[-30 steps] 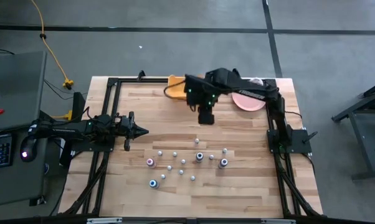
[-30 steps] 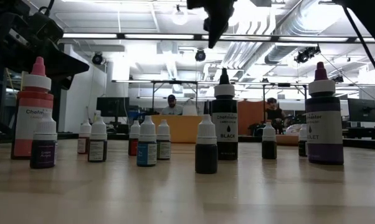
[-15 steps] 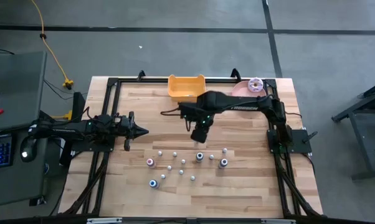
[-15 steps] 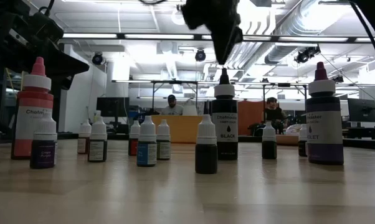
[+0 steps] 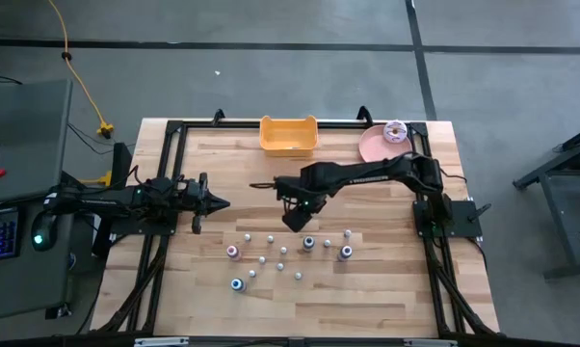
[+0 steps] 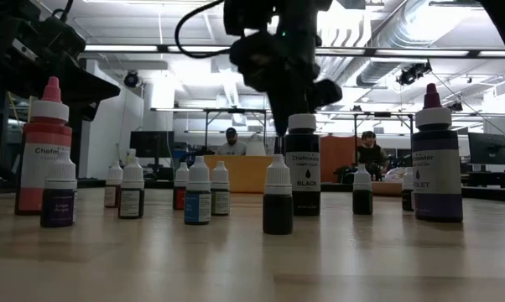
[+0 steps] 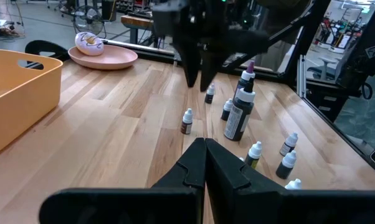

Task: Pick & Place food coloring
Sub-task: Put the small brown food coloring bottle into the yellow bin

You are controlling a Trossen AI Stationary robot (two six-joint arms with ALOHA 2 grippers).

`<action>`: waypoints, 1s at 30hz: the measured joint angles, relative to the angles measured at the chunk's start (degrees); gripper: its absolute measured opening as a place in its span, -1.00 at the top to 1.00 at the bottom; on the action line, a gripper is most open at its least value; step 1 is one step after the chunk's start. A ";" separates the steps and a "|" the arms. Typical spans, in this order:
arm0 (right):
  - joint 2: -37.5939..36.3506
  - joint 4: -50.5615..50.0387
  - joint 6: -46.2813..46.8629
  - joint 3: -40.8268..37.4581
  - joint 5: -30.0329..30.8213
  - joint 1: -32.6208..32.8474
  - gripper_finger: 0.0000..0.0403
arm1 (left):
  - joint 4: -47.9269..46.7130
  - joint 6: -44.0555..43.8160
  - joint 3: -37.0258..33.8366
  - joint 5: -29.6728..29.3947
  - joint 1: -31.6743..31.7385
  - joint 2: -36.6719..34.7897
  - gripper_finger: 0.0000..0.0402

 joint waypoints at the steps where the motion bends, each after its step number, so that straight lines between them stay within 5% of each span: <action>1: 0.00 1.40 0.68 -1.00 -0.42 0.02 0.34 | 0.00 0.02 0.00 -0.02 0.02 0.00 1.00; 10: 0.01 8.51 3.76 -6.76 0.42 0.00 0.09 | -0.02 0.01 0.02 0.02 0.01 0.01 1.00; 30: 0.02 14.26 3.62 -11.19 1.45 -0.44 0.06 | -0.02 0.02 0.00 0.02 0.00 0.00 1.00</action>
